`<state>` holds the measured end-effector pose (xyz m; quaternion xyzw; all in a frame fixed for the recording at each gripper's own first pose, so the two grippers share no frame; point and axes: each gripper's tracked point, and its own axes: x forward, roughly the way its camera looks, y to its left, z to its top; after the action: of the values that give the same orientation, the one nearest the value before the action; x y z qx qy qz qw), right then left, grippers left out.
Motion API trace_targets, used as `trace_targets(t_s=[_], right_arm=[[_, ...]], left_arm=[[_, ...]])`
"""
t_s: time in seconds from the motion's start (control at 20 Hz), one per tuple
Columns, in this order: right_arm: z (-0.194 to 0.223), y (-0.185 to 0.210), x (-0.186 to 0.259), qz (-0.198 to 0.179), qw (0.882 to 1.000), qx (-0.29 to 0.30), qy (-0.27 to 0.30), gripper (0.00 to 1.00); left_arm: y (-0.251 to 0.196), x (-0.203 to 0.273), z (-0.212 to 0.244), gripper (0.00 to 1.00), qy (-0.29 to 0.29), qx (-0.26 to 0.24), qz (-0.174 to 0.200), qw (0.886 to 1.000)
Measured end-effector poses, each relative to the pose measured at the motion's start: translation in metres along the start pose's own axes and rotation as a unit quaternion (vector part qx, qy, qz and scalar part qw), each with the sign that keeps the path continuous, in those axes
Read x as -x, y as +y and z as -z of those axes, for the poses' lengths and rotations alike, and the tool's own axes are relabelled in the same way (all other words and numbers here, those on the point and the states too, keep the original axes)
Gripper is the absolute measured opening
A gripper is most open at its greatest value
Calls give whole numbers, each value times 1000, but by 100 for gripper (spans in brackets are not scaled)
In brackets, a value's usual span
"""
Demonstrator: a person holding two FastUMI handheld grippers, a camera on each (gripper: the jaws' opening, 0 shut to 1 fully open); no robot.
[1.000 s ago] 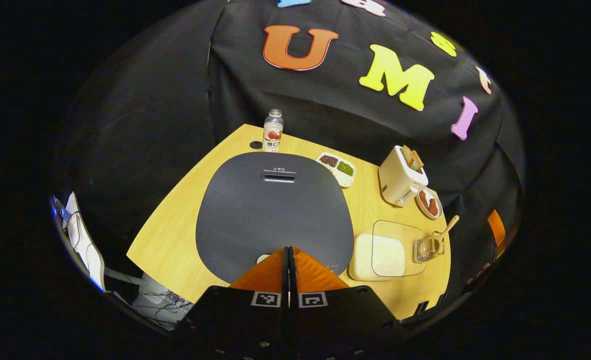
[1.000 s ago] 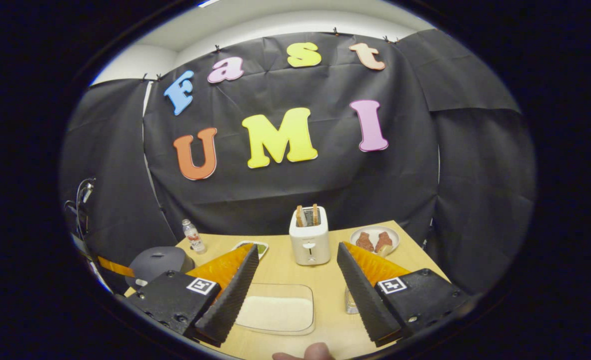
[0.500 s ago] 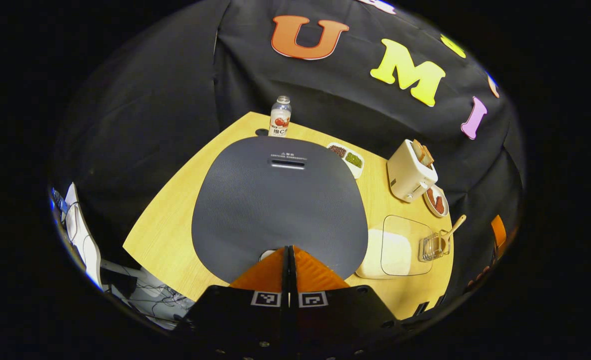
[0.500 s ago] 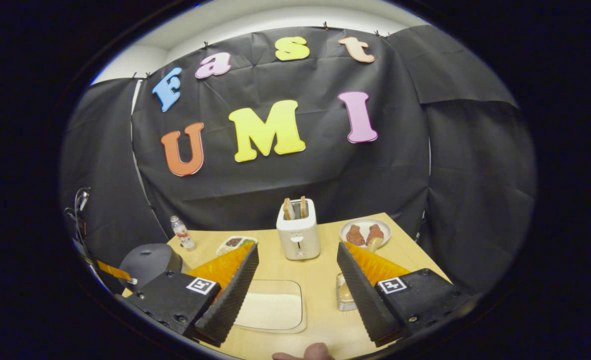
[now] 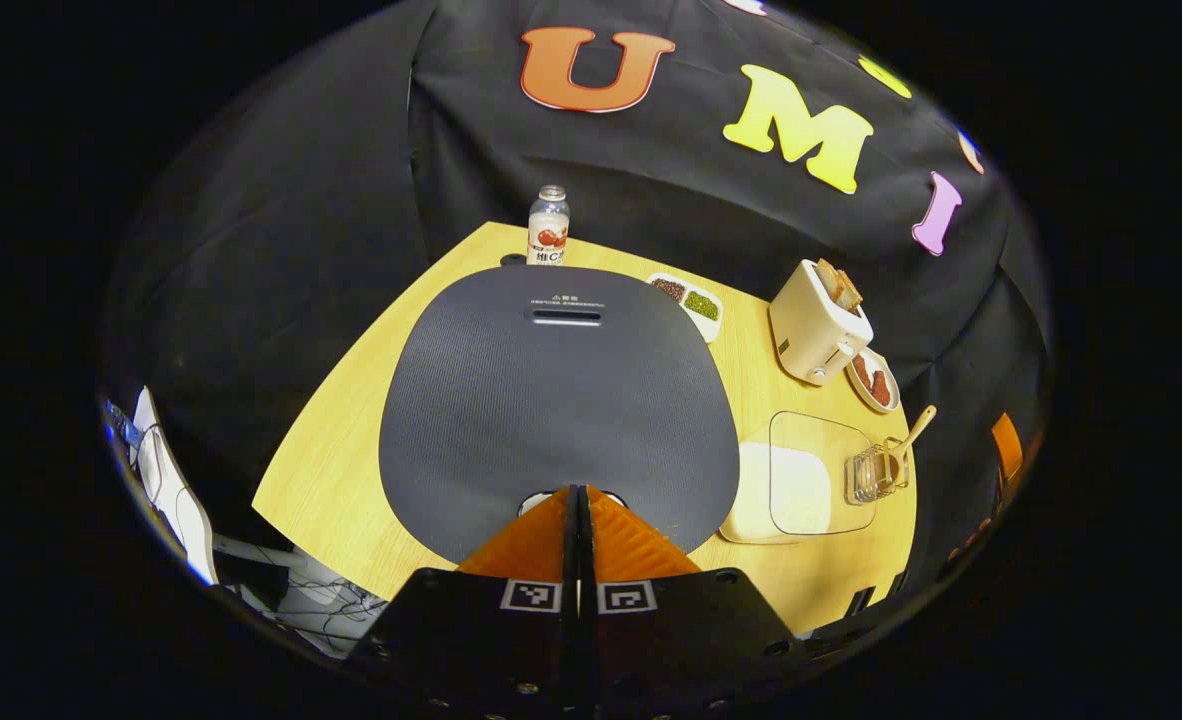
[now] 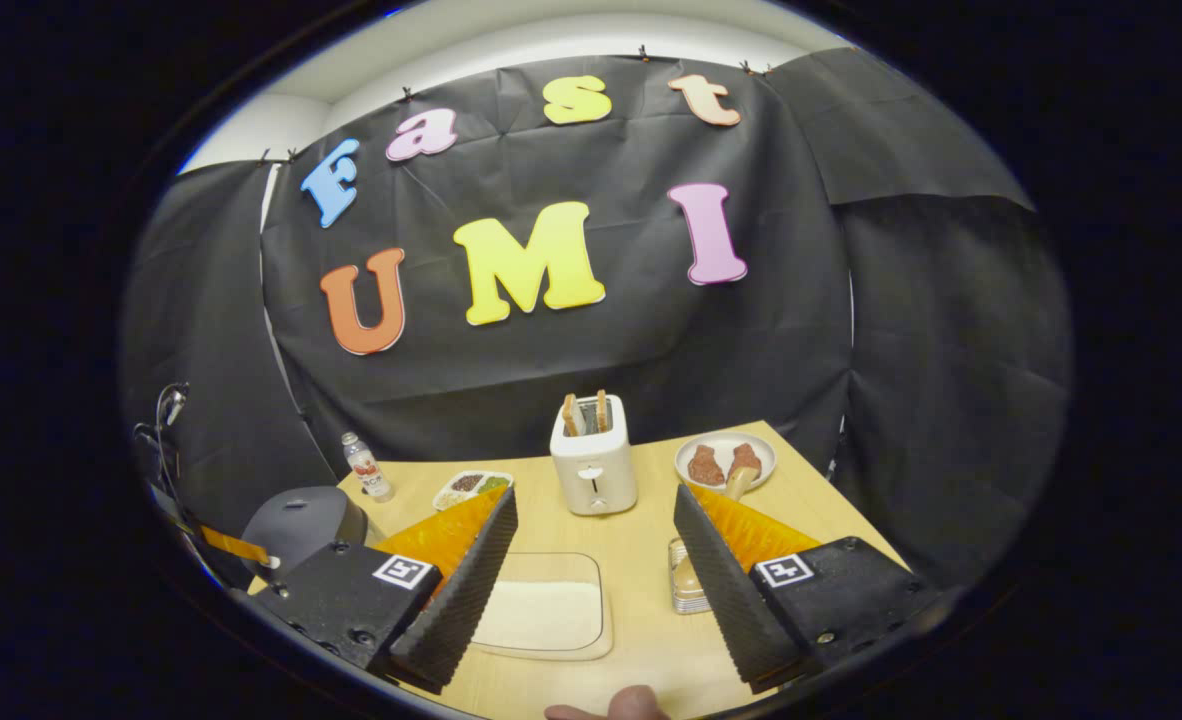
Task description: Close the left gripper, press the button to open the rice cooker; take a wooden spoon from the chopstick holder with the right hand, scoop a spoonful of rice and pour it into the rice cooker, then put the wooden spoon back into the chopstick holder.
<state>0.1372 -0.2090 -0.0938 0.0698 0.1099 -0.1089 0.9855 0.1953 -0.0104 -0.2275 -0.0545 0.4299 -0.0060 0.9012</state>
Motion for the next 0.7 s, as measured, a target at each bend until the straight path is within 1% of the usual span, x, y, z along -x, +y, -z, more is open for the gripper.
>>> trace_targets(t_s=[0.1,0.15,0.25,0.35,0.45,0.55,0.65,0.7], right_arm=[[-13,-7,6,7,1000,13,-16,100],[-18,-10,9,11,999,18,-24,100],[-24,-17,14,19,999,25,-34,100],[-27,-20,19,24,998,35,-37,100],[-33,-24,25,26,998,46,-43,100],[-36,-24,29,26,997,52,-48,100],[-36,-25,31,28,997,58,-46,100],[-36,-25,32,26,997,57,-43,100]], left_arm=[[-3,11,-9,0,-32,-2,-10,999],[-4,23,-17,0,-59,-7,-12,998],[-8,41,-47,0,-117,-8,-10,993],[-10,61,-77,1,-172,-2,-1,985],[-9,76,-106,1,-217,-7,5,976],[-7,89,-128,1,-253,-16,4,967],[-13,104,-142,2,-282,-29,19,959],[-17,113,-144,6,-294,-38,25,955]])
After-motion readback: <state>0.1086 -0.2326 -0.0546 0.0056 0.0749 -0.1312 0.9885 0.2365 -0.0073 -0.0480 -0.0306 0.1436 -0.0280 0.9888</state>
